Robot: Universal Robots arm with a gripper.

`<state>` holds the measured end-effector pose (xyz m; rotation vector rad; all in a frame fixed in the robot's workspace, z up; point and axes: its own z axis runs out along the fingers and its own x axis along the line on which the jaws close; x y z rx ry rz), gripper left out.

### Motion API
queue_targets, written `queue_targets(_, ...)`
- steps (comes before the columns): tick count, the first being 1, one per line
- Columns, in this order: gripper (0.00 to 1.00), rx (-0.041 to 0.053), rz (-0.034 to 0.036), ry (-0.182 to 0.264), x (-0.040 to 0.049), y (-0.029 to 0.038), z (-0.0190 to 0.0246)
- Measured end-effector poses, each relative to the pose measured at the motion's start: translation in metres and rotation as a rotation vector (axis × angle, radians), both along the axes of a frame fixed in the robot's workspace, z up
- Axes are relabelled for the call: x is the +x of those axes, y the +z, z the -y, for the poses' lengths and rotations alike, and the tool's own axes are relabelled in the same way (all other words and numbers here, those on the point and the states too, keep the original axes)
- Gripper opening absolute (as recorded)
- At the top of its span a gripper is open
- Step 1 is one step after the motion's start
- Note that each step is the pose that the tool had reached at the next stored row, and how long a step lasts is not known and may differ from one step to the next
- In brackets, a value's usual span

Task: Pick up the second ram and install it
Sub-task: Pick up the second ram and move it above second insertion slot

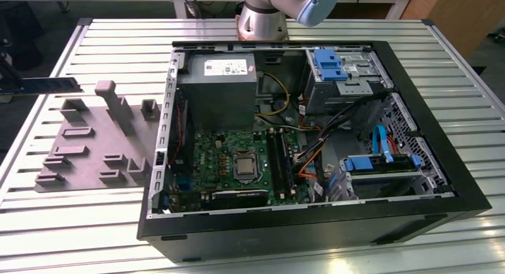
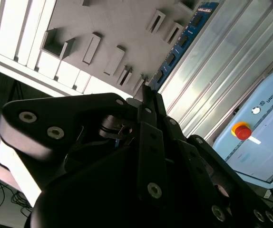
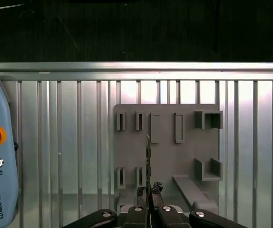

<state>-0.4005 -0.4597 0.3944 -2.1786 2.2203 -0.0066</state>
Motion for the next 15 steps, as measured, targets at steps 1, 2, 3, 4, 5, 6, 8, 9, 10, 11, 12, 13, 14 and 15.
queue_targets(1, 0.14, -0.0001, -0.0001, 0.0, 0.0005, 0.0, 0.0)
queue_targets(2, 0.14, 0.0, -0.0001, 0.0, 0.0009, 0.0, 0.0)
queue_targets(3, 0.14, 0.0, -0.0001, 0.0, 0.0014, 0.0, 0.0)
queue_targets(4, 0.14, 0.0, 0.0, 0.0, 0.0019, 0.0, 0.0)
queue_targets(5, 0.14, 0.0, 0.0, 0.0, 0.0024, 0.0, 0.0)
queue_targets(6, 0.14, 0.0, -0.0001, 0.0, 0.0028, 0.0001, 0.0)
queue_targets(8, 0.14, 0.0, -0.0001, 0.0, 0.0036, 0.0, 0.0)
queue_targets(9, 0.14, 0.0, -0.0001, 0.0, 0.004, 0.0, 0.0)
queue_targets(10, 0.14, -0.0001, -0.0002, 0.0, 0.0044, 0.0001, 0.0)
queue_targets(11, 0.14, 0.0, -0.0001, 0.0, 0.0048, 0.0, 0.0)
queue_targets(12, 0.14, -0.0001, -0.0001, 0.0, 0.0051, 0.0, 0.0)
queue_targets(13, 0.14, -0.0001, -0.0002, 0.0, 0.0056, 0.0001, 0.0)
queue_targets(14, 0.14, -0.0001, -0.0001, 0.0, 0.006, 0.0001, 0.0)
queue_targets(15, 0.14, 0.0, 0.0, 0.0, 0.0063, 0.0, 0.0)
